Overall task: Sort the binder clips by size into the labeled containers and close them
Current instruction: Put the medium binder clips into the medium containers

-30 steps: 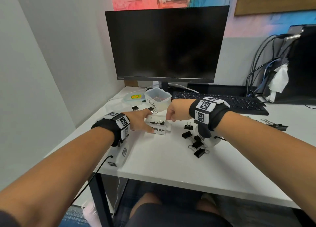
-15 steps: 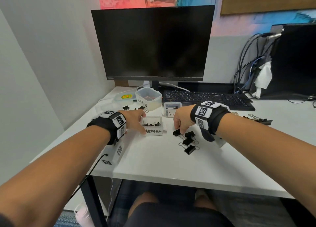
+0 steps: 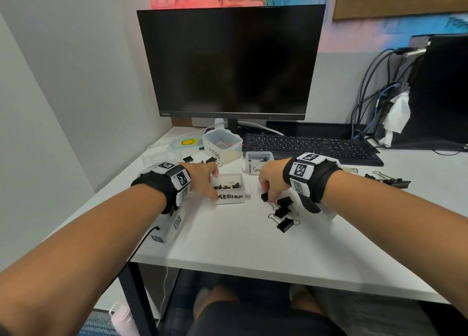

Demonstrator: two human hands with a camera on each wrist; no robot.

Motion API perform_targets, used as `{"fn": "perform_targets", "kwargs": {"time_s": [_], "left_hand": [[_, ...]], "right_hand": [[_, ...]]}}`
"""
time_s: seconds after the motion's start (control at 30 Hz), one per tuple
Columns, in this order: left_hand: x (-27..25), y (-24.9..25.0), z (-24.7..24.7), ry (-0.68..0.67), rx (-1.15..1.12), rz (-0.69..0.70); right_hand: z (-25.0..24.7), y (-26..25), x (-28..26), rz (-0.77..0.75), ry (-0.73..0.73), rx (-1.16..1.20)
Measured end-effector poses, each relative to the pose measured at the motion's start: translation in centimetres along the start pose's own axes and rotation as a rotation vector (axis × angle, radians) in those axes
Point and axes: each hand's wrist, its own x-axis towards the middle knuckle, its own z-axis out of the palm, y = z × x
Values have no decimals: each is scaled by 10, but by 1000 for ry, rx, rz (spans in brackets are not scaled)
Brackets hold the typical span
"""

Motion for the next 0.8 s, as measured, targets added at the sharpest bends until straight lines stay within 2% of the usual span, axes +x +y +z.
{"fn": "perform_targets", "kwargs": {"time_s": [0.17,0.37,0.43,0.63,0.8], "left_hand": [[0,1,-1,-14,3,-1],[-1,2,-2,-21,7,-1],[-2,2,-2,-20,14,0],[-3,2,-2,-12,18,-2],[-5,3,-3,-23,5,6]], "right_hand": [[0,2,0,29,1,33],[-5,6,-1,50,-45,240],[-11,6,-5,42,2,299],[-39,2,-7,-10,276,512],[-50,-18,-7,-112,337,688]]}}
